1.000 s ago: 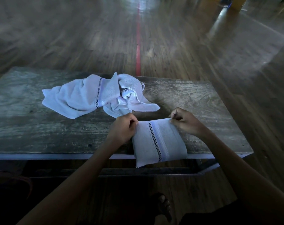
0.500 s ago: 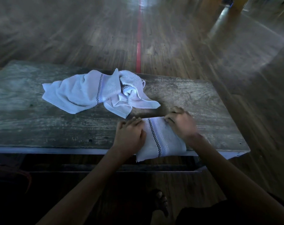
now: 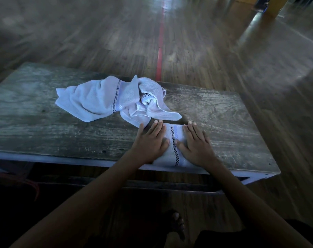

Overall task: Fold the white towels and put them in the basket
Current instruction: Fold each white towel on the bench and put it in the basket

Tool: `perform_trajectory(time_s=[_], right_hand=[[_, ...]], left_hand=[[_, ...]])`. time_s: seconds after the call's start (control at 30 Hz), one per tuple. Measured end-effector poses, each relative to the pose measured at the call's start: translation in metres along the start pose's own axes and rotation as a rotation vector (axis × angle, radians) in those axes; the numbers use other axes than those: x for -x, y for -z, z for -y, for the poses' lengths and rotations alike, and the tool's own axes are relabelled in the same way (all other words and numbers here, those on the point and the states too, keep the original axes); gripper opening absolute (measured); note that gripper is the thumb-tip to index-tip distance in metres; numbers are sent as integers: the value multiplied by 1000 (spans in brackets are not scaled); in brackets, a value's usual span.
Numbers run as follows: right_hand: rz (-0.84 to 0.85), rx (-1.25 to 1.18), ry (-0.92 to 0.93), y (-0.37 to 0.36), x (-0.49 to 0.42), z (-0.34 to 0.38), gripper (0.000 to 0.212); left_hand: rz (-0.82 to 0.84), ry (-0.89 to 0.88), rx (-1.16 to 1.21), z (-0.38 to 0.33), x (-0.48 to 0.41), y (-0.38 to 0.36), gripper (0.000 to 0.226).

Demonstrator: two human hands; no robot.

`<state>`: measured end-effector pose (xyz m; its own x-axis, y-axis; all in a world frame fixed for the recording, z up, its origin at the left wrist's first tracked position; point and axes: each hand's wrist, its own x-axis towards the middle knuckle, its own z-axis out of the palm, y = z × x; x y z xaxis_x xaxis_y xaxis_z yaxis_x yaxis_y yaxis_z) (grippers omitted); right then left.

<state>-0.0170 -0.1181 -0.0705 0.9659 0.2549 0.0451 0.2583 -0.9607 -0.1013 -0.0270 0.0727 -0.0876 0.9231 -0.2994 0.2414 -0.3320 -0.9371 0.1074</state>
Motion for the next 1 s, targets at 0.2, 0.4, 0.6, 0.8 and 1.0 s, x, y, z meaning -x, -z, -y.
perform_trajectory(time_s=[0.2, 0.4, 0.6, 0.8, 1.0], right_hand=[[114, 45, 1, 19, -19, 2, 76], [135, 15, 103, 11, -15, 22, 76], [117, -17, 52, -4, -20, 20, 89], [99, -4, 44, -5, -20, 18, 87], [93, 0, 57, -5, -20, 17, 79]], left_hand=[[132, 67, 127, 3, -9, 20, 63], [-180, 574, 787, -17, 70, 39, 33], [66, 743, 1446, -49, 92, 24, 24], [74, 727, 1586, -45, 87, 28, 31], [336, 664, 1613, -41, 78, 35, 25]])
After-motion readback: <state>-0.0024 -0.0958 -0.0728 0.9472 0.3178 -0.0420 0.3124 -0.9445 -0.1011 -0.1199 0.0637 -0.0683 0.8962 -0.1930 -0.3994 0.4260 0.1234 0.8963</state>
